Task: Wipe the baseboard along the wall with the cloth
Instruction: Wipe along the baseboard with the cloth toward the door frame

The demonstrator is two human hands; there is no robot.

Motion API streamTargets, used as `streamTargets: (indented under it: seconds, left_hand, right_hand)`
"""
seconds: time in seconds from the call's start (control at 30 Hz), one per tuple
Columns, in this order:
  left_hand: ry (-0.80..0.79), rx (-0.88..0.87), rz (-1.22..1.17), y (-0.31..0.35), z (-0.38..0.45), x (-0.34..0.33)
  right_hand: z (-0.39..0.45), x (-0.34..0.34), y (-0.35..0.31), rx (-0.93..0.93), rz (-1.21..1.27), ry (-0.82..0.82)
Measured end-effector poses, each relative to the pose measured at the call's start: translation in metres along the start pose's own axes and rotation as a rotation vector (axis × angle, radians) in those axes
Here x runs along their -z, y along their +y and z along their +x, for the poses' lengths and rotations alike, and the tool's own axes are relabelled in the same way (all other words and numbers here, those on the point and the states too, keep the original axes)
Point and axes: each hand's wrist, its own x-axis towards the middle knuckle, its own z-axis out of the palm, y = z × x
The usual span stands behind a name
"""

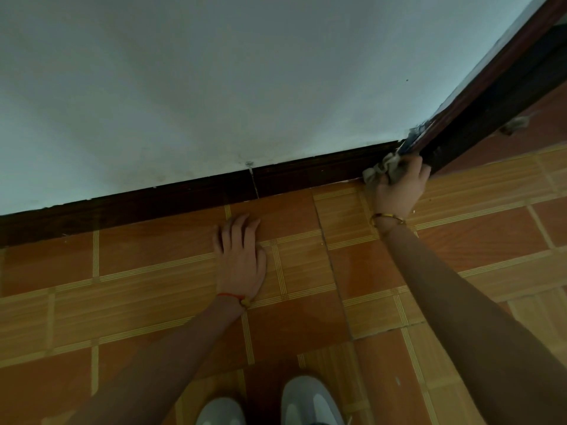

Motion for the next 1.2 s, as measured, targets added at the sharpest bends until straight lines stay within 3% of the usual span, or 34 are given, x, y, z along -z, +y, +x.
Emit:
streamTargets:
  seconds: [0.23, 0.43, 0.83, 1.0, 1.2]
  left_hand:
    - [0.007, 0.007, -0.004, 0.000, 0.001, 0.000]
    - [0.023, -0.011, -0.005, -0.002, 0.000, -0.002]
    - [0.007, -0.013, -0.068, -0.004, 0.000, -0.002]
    - [-0.082, -0.090, -0.082, -0.017, -0.007, 0.008]
    - [-0.128, -0.059, -0.082, -0.023, -0.021, 0.022]
  right_hand:
    - [-0.036, -0.018, -0.018, 0.032, -0.040, -0.195]
    - [-0.086, -0.041, -0.045, 0.130, 0.085, -0.361]
    - [-0.022, -0.009, -0.023, -0.052, 0.092, 0.053]
    - [-0.020, -0.015, -0.010, -0.040, -0.066, -0.090]
    - [-0.061, -0.035, -0.032, 0.007, -0.030, -0.140]
